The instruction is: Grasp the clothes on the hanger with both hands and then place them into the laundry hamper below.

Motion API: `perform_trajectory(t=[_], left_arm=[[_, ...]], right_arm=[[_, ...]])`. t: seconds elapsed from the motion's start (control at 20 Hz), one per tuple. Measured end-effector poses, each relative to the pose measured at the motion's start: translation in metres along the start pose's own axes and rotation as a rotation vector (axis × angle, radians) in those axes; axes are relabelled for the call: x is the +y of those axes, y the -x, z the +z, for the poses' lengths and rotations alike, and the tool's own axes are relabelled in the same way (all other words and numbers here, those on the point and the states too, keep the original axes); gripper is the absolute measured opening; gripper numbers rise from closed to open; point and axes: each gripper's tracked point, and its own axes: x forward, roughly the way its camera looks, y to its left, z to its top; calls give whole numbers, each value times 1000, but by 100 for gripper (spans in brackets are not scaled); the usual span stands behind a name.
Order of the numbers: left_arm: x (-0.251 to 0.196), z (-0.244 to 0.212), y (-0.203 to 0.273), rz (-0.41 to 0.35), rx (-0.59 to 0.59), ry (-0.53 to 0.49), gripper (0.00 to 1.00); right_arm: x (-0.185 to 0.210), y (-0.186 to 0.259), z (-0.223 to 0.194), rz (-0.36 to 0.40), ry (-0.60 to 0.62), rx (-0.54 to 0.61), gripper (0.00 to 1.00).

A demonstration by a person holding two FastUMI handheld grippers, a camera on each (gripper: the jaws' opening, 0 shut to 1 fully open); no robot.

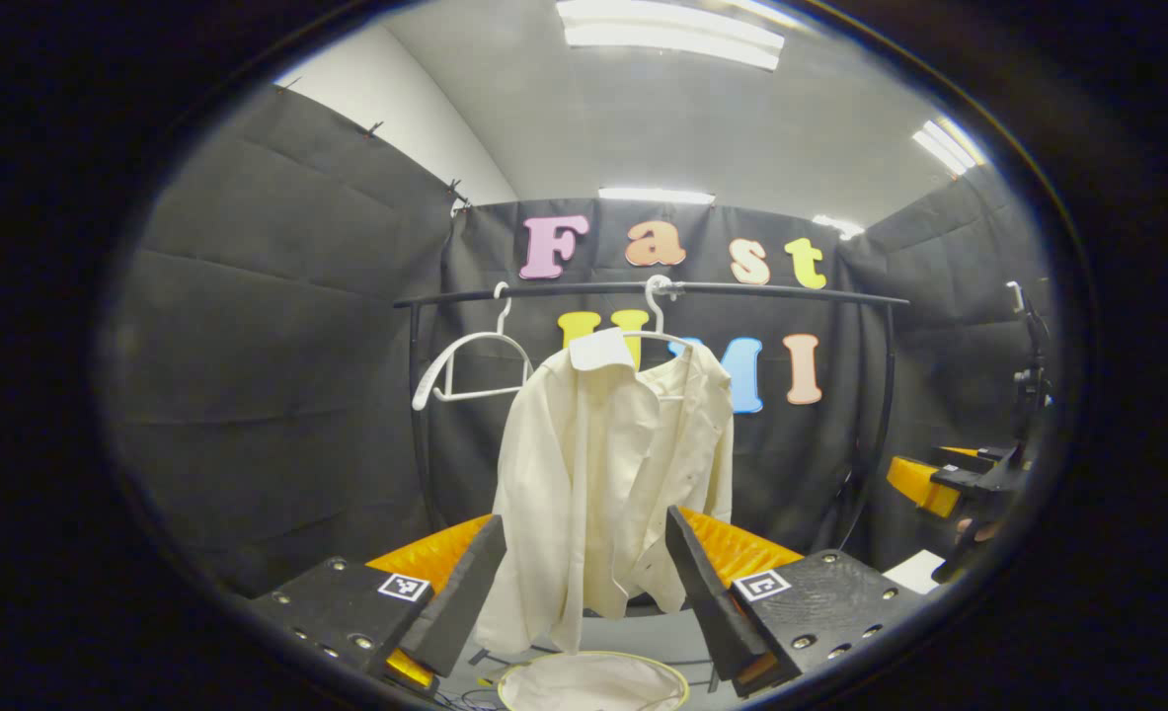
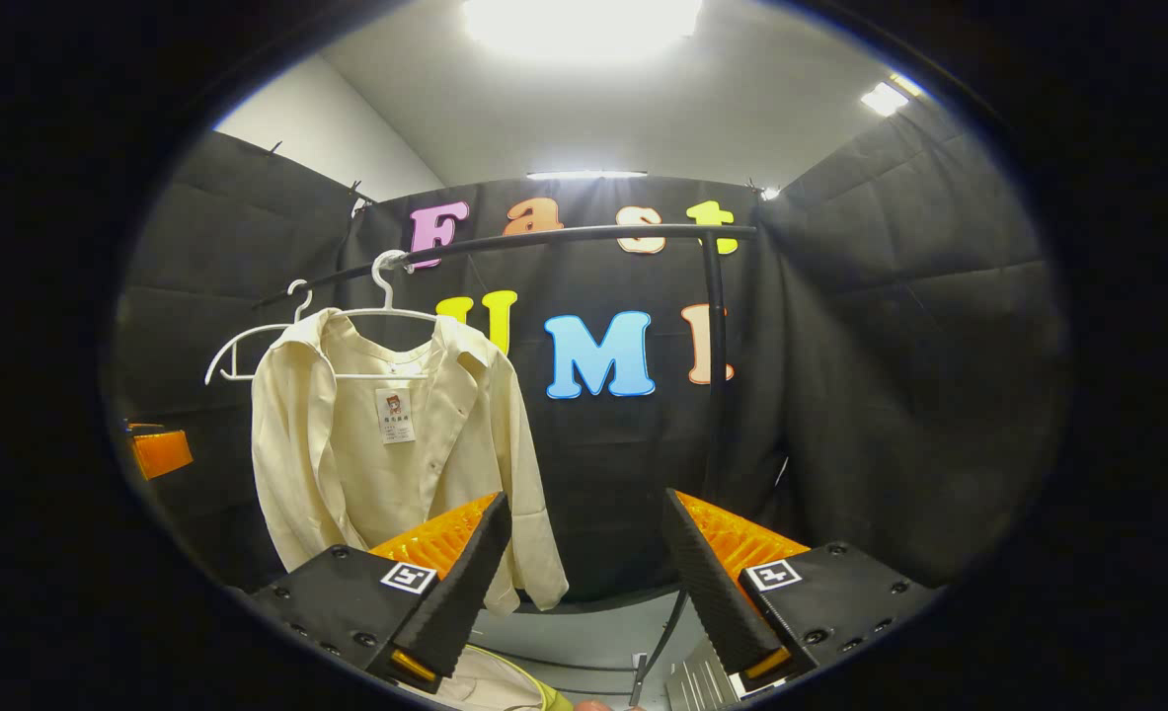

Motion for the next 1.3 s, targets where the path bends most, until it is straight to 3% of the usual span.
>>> perform_trajectory(t=[0.35,0.7,1.05,1.3], left_arm=[[-6,-1,-17,-10,19,11,94],[-16,18,-65,4,17,-27,95],[-37,22,-140,97,35,-72,94],[-54,13,-191,181,54,-30,94]], right_arm=[[14,-12,12,16,9,0,98],[13,-42,3,10,-33,23,98],[7,-102,-12,67,-51,50,98],[13,-152,-16,151,-86,75,98]])
